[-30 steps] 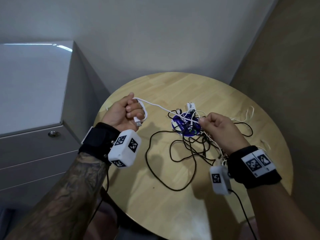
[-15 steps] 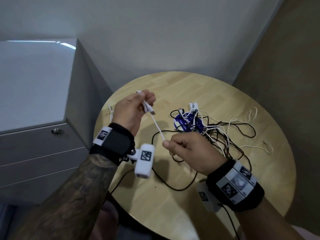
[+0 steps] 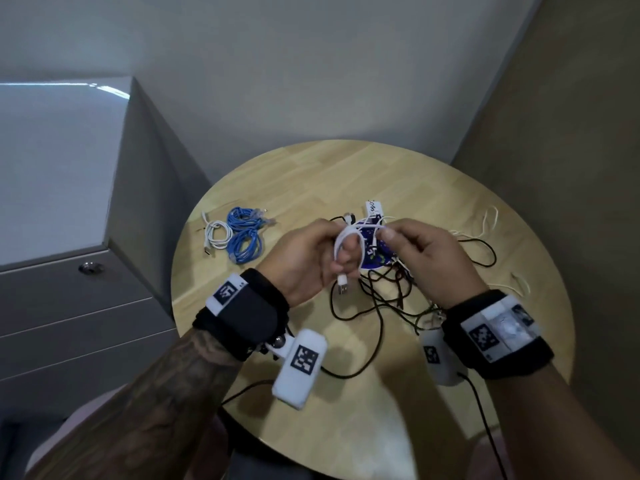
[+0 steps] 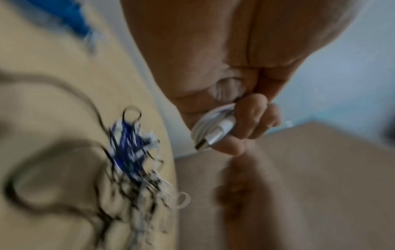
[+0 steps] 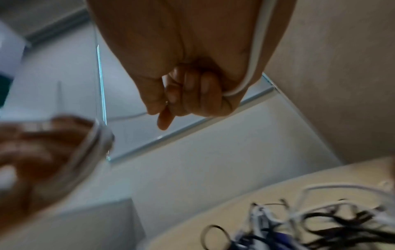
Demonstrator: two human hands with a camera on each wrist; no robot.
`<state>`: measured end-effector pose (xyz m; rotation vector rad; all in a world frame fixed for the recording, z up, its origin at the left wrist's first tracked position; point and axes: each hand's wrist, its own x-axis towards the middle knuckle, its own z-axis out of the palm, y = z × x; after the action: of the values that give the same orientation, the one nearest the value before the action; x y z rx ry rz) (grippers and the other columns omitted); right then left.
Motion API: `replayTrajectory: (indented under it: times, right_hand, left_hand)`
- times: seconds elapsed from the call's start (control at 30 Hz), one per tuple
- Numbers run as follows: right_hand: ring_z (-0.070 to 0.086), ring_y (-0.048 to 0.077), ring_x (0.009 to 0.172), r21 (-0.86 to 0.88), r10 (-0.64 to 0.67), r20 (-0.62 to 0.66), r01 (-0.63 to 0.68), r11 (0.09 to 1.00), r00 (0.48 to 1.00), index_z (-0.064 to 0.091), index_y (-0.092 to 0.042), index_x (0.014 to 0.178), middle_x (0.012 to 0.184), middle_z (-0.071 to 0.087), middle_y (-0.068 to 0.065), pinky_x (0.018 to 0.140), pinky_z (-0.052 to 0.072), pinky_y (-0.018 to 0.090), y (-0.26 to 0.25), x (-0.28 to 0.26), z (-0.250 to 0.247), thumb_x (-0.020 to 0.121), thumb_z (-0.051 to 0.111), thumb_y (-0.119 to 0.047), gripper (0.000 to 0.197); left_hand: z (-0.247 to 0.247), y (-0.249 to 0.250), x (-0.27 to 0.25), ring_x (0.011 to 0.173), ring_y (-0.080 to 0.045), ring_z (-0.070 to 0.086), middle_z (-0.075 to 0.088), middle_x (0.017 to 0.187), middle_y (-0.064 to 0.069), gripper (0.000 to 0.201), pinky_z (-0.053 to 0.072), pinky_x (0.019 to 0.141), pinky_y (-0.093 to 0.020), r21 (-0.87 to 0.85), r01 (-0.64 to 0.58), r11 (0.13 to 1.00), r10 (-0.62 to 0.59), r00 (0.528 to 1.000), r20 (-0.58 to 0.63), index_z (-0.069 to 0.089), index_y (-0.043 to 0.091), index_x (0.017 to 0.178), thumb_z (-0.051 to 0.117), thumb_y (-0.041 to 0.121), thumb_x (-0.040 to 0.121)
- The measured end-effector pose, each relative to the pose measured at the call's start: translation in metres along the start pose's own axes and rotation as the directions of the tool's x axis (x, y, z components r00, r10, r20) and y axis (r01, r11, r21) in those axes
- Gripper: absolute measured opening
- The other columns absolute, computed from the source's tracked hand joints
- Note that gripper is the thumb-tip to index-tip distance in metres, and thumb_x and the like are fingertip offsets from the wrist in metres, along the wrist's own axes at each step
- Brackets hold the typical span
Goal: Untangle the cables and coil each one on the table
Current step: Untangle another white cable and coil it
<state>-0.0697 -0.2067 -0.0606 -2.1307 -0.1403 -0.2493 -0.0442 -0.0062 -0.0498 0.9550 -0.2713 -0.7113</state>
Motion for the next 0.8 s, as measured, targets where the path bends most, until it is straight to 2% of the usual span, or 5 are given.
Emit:
replayTrajectory:
  times: [0.13,0.23,0.5,0.63,0.8]
  right_hand:
    - [0.062,0.002,0.074,-0.13,0.037,0.217,-0.008,0.992,0.975,0.072,-0.025,0.109,0.079,0.07,-0.016,0.073,0.051,0.03,0.007,-0.01,0.022,0.103,0.053,-0.038,0.024]
    - [0.063,0.021,0.075,-0.138,0.029,0.309,0.015,0.99,0.951,0.071,-0.021,0.107,0.082,0.069,0.006,0.074,0.053,0.038,-0.003,-0.015,0.043,0.103,0.053,-0.035,0.023]
    - [0.055,0.004,0.065,-0.093,-0.059,0.436,0.111,0.989,0.898,0.069,-0.02,0.103,0.068,0.06,-0.02,0.061,0.042,0.023,-0.027,-0.027,0.056,0.103,0.054,-0.025,0.016]
    - [0.055,0.009,0.063,-0.295,-0.181,0.243,0.25,0.922,0.953,0.068,-0.025,0.094,0.07,0.062,-0.009,0.06,0.047,0.035,-0.035,-0.019,0.032,0.099,0.056,-0.039,0.018]
    - [0.062,0.003,0.074,-0.397,-0.181,0.136,0.221,0.891,0.974,0.074,-0.036,0.098,0.084,0.071,-0.018,0.069,0.052,0.034,-0.024,-0.013,0.008,0.093,0.064,-0.046,0.014]
  left_hand:
    - [-0.018,0.015,0.002,0.063,-0.014,0.043,0.048,0.076,-0.003,0.025,0.05,0.076,-0.031,-0.429,-0.16,0.889,0.124,0.986,-0.11,0.055,0.005,0.084,0.032,0.014,0.092]
    - [-0.036,0.022,0.003,0.069,-0.013,0.056,0.059,0.083,-0.005,0.025,0.053,0.086,-0.033,-0.461,-0.316,0.829,0.181,0.932,-0.315,0.057,0.002,0.097,0.034,0.01,0.098]
    - [-0.04,0.014,0.006,0.076,-0.018,0.068,0.07,0.087,-0.013,0.022,0.054,0.075,-0.028,0.354,-0.299,0.886,0.442,0.776,-0.45,0.065,-0.004,0.099,0.046,0.006,0.101]
    - [-0.029,0.001,0.003,0.066,-0.008,0.059,0.067,0.077,-0.01,0.029,0.045,0.066,-0.023,0.822,-0.125,0.556,0.397,0.909,-0.131,0.067,-0.002,0.089,0.048,0.015,0.102]
    - [-0.018,-0.007,-0.001,0.056,-0.006,0.047,0.054,0.064,0.006,0.035,0.039,0.06,-0.021,0.866,0.011,0.5,0.059,0.997,-0.046,0.057,0.015,0.074,0.047,0.032,0.102]
